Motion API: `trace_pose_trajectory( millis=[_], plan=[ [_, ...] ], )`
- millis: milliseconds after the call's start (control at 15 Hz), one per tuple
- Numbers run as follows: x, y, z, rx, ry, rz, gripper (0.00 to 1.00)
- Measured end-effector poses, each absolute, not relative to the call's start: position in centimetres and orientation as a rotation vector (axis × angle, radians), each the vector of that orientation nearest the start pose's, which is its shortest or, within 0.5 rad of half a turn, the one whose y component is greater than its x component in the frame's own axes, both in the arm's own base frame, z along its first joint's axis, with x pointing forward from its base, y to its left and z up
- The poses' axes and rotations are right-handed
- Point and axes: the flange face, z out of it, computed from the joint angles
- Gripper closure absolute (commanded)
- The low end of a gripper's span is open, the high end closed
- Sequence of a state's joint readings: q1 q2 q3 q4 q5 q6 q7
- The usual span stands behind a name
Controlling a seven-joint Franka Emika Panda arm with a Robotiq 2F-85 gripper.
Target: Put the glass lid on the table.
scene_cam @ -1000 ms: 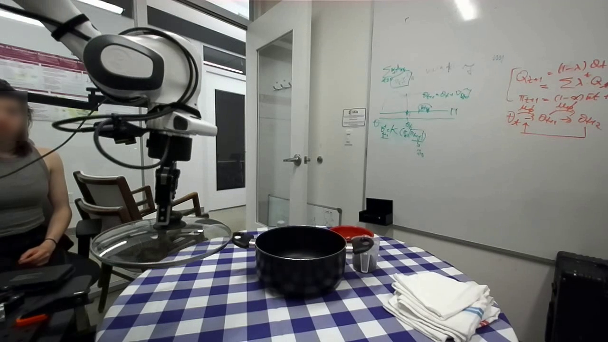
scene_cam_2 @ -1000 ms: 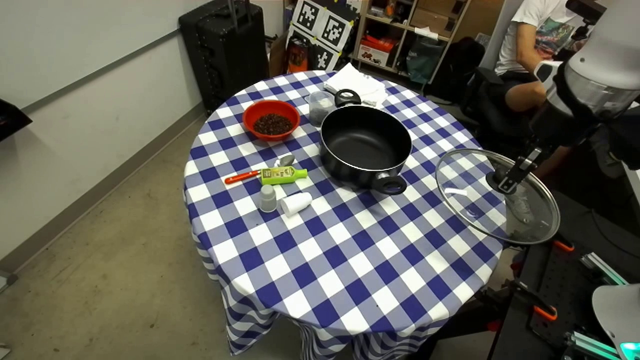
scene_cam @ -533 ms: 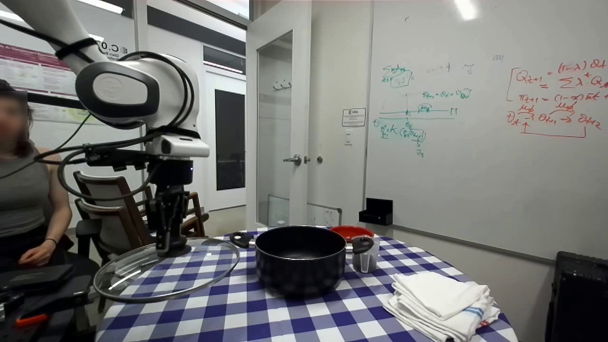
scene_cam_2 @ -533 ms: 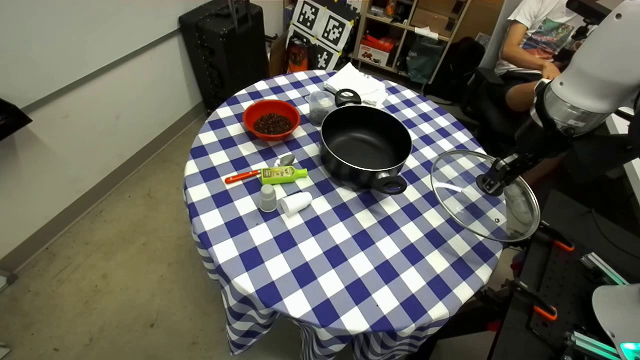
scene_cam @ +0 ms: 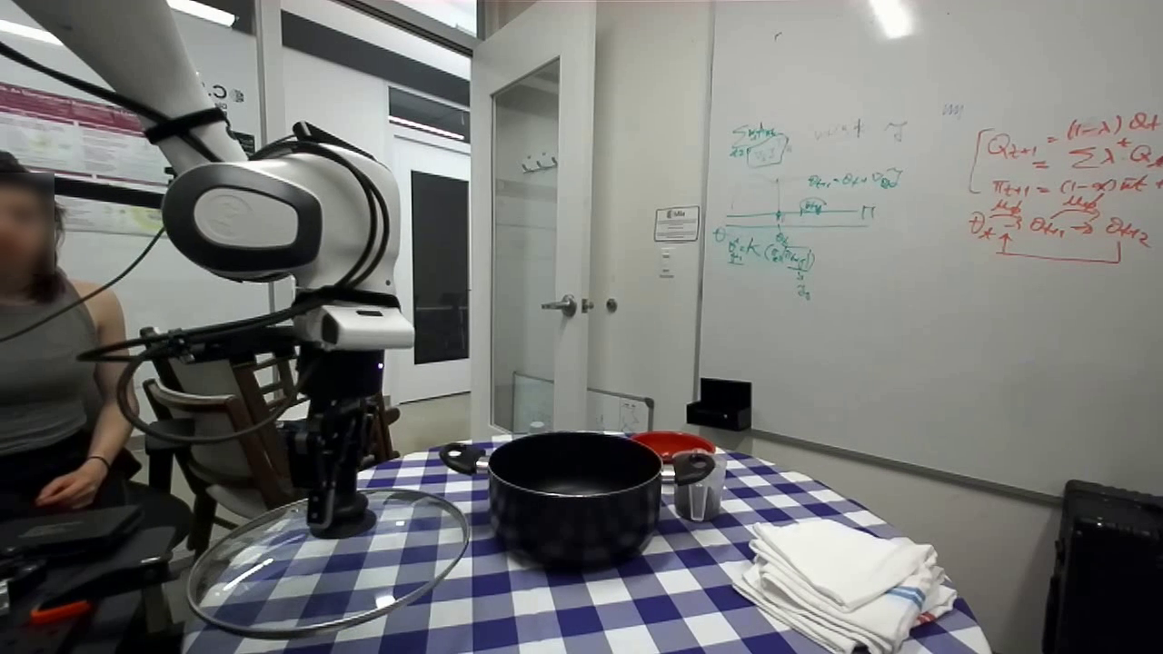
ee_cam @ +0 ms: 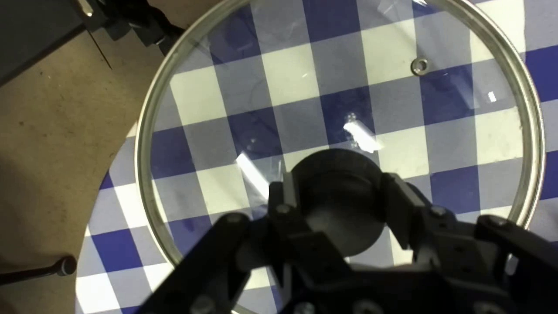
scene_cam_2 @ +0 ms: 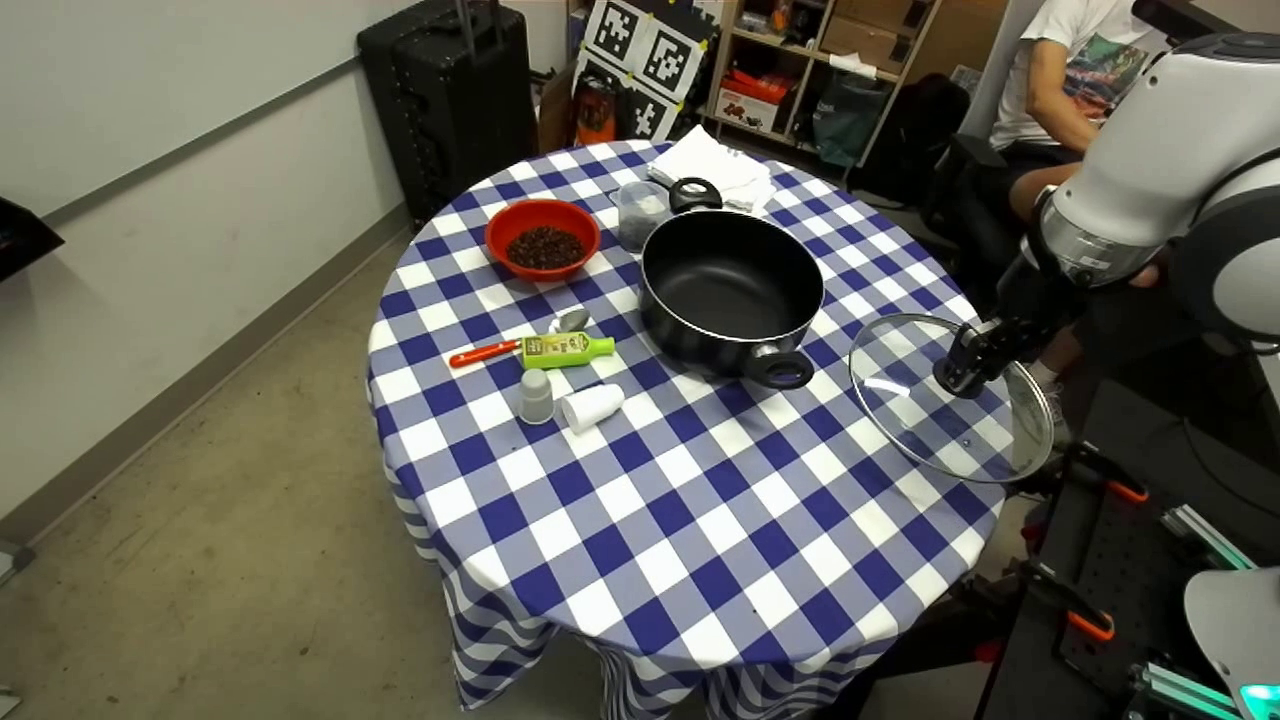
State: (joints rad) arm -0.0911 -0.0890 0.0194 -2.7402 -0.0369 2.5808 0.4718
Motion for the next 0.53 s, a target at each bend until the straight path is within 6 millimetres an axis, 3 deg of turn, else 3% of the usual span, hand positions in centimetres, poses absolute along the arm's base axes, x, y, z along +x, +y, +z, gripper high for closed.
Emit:
trace_pose_trajectory(
  millis=[533],
  plan=[
    [40.9,-5.8,21.7,-3.027,0.906,0.124,0.76]
  ],
)
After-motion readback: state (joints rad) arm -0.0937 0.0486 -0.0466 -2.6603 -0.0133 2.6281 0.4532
